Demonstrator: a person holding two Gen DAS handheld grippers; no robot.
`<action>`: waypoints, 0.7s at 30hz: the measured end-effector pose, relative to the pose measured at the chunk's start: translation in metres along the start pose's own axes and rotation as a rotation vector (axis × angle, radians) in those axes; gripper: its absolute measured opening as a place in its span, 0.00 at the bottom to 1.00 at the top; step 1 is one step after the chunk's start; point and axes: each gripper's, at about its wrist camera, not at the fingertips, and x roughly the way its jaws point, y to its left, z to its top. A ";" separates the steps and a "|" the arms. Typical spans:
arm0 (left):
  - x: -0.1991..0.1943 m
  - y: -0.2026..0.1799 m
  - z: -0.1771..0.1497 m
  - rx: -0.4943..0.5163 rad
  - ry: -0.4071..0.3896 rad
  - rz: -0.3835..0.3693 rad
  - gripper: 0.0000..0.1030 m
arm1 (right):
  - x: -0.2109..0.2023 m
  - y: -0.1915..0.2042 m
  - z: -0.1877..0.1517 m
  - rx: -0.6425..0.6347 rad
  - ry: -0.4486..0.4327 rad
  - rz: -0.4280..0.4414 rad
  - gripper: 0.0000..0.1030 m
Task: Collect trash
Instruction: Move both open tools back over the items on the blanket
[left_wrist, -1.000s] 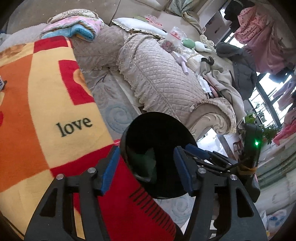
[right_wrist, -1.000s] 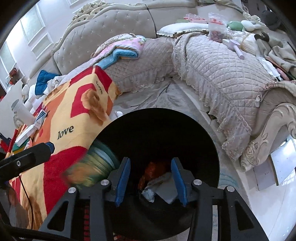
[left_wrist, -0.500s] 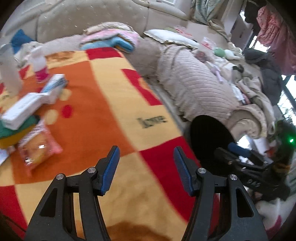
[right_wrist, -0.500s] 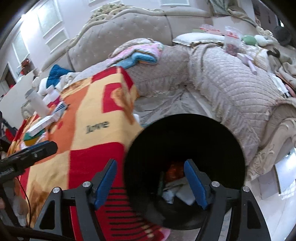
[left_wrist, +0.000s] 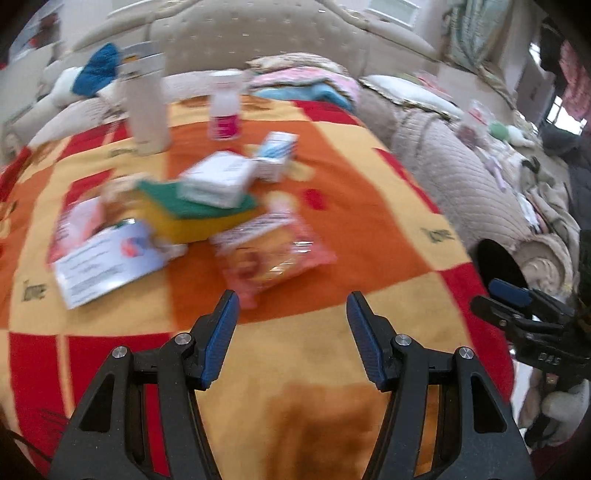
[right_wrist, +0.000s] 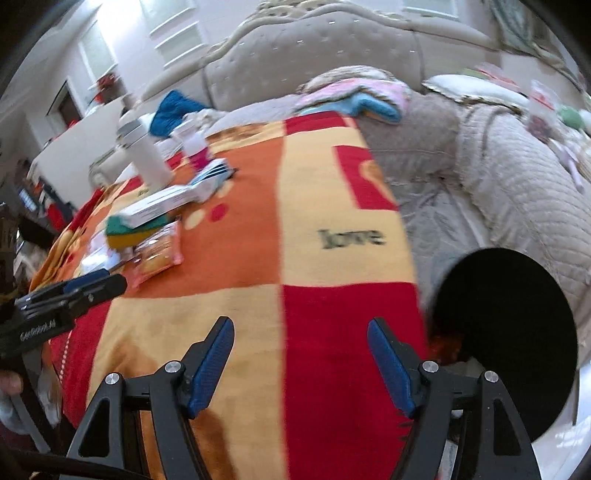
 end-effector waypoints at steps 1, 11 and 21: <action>-0.002 0.012 -0.001 -0.012 -0.001 0.014 0.58 | 0.002 0.006 0.001 -0.010 0.004 0.007 0.71; -0.020 0.149 0.002 -0.220 -0.049 0.164 0.58 | 0.037 0.070 0.015 -0.101 0.055 0.069 0.70; 0.015 0.198 0.018 -0.312 0.028 0.128 0.57 | 0.067 0.127 0.040 -0.143 0.054 0.114 0.71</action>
